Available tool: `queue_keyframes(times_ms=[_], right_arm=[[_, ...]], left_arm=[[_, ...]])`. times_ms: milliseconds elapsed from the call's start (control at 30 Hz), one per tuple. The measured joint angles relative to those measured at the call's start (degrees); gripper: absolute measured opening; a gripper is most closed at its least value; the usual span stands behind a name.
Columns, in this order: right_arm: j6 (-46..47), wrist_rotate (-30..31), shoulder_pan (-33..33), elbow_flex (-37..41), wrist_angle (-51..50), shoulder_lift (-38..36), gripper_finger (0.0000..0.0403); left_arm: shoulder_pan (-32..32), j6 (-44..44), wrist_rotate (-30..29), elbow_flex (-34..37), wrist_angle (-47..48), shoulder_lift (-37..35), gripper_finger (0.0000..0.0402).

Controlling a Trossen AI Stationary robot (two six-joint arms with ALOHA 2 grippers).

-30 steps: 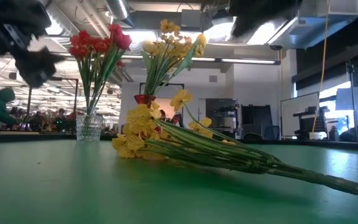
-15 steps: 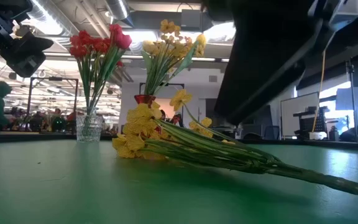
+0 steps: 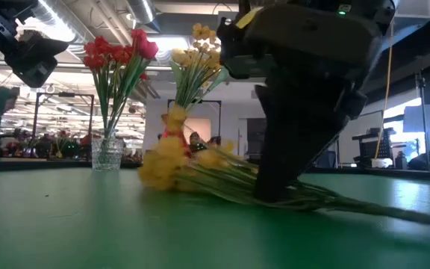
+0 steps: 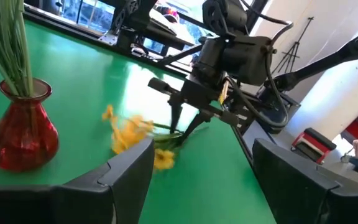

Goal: Sort flowers into vase by color
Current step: Put the yellow flowers into the red vase

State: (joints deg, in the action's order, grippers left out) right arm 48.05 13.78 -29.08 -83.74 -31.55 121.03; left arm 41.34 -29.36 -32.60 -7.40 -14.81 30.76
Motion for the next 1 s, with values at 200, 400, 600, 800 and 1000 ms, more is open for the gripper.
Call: queue_keyframes(times_ms=[200, 400, 600, 800, 1000], right_arm=[[-1.86, 0.00, -0.26, 0.11, -0.07, -2.71, 0.0020], [-3.49, 12.14, -2.03, 0.11, -0.07, -8.44, 0.0009], [-5.42, 35.08, -5.85, 0.11, 1.97, -14.13, 0.0005], [-17.20, 46.57, -5.70, 0.41, 15.11, -14.75, 0.0003], [-37.58, 29.07, 0.08, 6.38, 42.19, -14.60, 0.0002]], left_arm=[[0.00, 0.00, -0.02, 0.00, 0.02, 0.00, 0.0266], [0.00, 0.00, 0.00, 0.00, 0.04, 0.00, 0.0266], [-0.01, 0.15, 0.00, 0.00, -0.10, 0.00, 0.0266], [-0.02, 4.80, -0.02, 0.00, -4.77, 0.00, 0.0266], [-0.01, 10.43, 0.07, 0.00, -8.35, 0.00, 0.0266]])
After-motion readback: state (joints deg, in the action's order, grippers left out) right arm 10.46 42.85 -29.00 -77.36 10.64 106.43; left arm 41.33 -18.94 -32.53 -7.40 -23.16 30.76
